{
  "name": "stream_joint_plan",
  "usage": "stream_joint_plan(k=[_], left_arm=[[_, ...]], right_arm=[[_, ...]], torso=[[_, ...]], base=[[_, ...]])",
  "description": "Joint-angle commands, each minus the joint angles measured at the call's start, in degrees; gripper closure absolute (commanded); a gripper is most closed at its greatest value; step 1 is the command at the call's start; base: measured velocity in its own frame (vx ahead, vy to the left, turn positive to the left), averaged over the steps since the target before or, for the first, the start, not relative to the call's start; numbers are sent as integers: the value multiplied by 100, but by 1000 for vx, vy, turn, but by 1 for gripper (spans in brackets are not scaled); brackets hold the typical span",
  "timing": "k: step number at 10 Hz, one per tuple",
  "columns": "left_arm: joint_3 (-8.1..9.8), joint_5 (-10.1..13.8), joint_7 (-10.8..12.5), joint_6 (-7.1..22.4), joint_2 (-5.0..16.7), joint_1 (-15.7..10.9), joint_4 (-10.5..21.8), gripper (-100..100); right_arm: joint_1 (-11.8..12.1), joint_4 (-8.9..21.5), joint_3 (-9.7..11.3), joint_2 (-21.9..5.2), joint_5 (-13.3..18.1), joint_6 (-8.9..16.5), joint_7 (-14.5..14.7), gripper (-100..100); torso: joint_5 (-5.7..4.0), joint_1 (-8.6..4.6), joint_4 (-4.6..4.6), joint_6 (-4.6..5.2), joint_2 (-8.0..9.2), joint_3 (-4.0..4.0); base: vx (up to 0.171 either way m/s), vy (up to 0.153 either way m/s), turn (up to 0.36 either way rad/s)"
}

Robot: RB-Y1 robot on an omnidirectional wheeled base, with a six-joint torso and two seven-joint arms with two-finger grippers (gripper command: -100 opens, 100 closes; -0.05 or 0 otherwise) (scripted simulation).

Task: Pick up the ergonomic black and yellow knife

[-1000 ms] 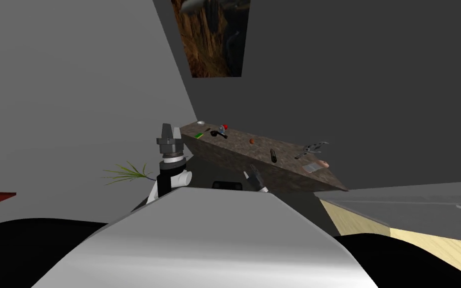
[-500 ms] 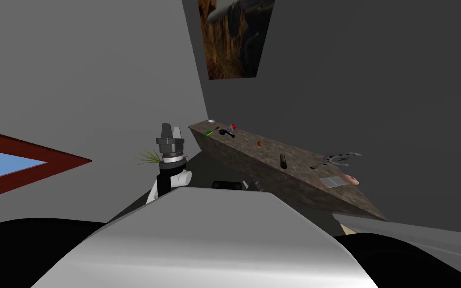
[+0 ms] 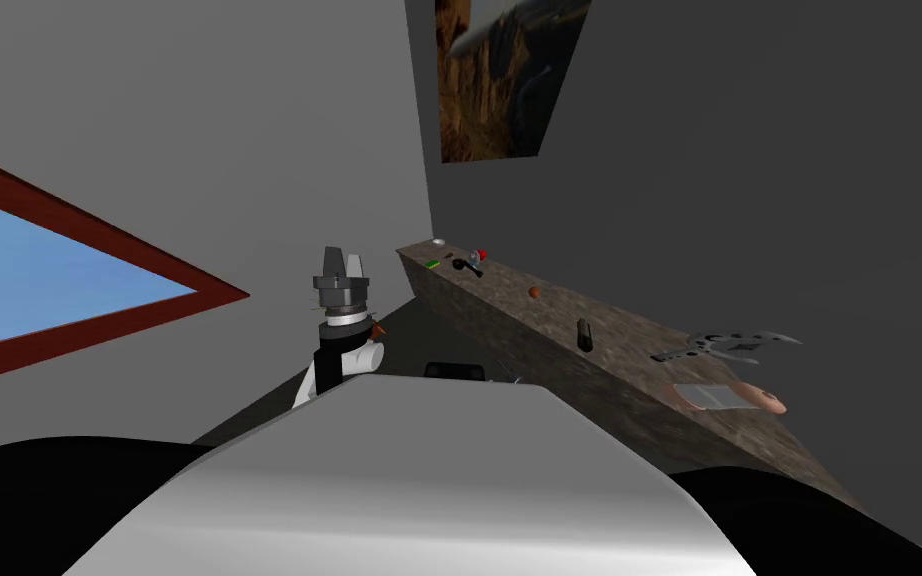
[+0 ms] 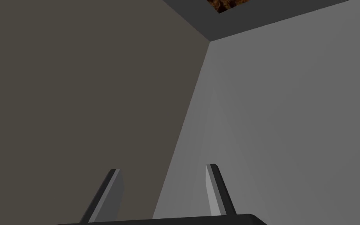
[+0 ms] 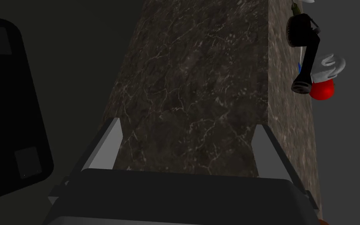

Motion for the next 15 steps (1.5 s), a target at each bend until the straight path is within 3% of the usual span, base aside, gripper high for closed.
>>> stream_joint_plan(k=[1,2,5,7,10,15], left_arm=[[0,0,0,0,0,0,0,0],[1,0,0,0,0,2,0,0],[1,0,0,0,0,2,0,0],[1,0,0,0,0,2,0,0],[1,0,0,0,0,2,0,0],[2,0,0,0,1,3,0,0]], right_arm=[[43,35,87,-286,-73,-1,-35,-100],[43,35,87,-295,-73,-1,-35,-100],[242,138,360,-852,-376,-7,-169,-100],[242,138,360,-1093,-376,-7,-169,-100],[432,257,588,-1661,-661,-19,-316,-100],[607,396,769,-2502,-929,-35,-473,-100]], torso=[[0,0,0,0,0,0],[0,-1,0,7,0,0],[-1,-3,-1,6,-6,-3],[-2,-8,0,9,-4,-2],[-2,-8,-1,8,-7,-4],[-4,-10,-1,12,-11,-5]], base=[[-38,-7,169],[-16,-5,-21],[-30,-7,337],[-22,-16,65],[-29,-16,315],[-27,-28,177]])
